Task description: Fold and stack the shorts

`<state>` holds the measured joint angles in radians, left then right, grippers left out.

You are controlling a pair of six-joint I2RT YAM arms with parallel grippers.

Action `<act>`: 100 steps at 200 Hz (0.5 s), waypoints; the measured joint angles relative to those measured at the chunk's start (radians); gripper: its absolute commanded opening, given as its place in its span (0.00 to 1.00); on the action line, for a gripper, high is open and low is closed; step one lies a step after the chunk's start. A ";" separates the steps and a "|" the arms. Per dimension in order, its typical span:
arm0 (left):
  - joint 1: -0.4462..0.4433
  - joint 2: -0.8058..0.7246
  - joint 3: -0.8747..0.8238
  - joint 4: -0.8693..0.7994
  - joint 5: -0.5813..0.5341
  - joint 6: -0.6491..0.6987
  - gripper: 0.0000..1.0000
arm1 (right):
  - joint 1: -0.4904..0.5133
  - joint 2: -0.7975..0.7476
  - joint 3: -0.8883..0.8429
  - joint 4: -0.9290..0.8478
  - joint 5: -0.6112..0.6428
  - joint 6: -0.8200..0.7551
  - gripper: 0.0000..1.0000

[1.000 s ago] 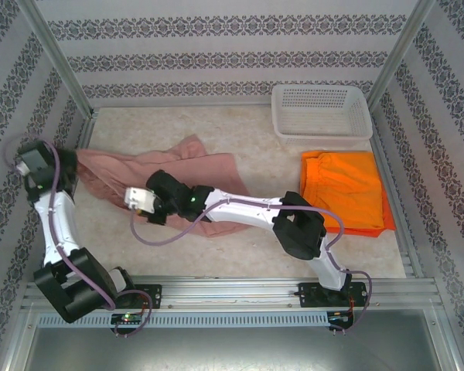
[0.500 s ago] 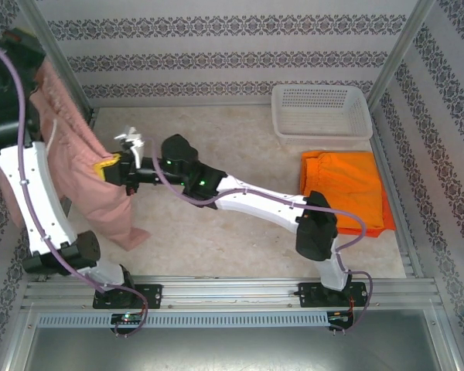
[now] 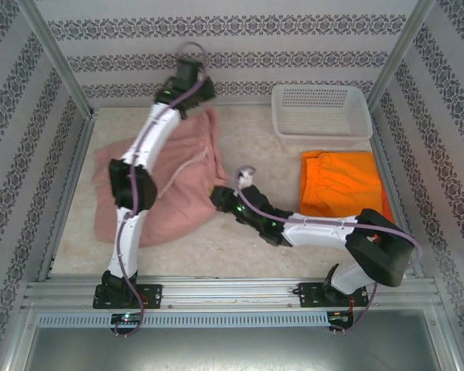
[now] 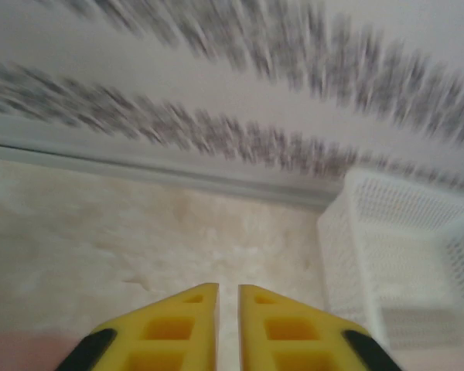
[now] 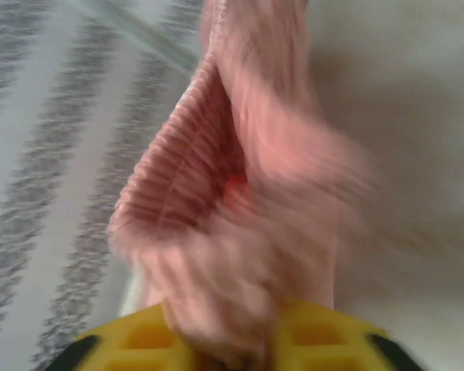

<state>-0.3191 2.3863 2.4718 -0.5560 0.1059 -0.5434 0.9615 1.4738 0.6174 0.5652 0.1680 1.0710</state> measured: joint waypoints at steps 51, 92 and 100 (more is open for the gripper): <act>-0.053 0.164 0.086 0.016 0.049 0.021 0.87 | -0.075 -0.203 -0.277 -0.191 0.023 0.208 0.88; -0.005 -0.252 -0.240 0.069 0.047 0.064 1.00 | -0.114 -0.464 -0.200 -0.295 0.068 0.134 0.96; 0.008 -0.385 -0.380 0.126 0.047 0.061 1.00 | -0.126 -0.487 -0.181 -0.309 0.069 0.109 0.97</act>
<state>-0.3107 2.0018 2.0914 -0.4297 0.1524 -0.4828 0.8352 0.9871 0.4362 0.2565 0.2367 1.1801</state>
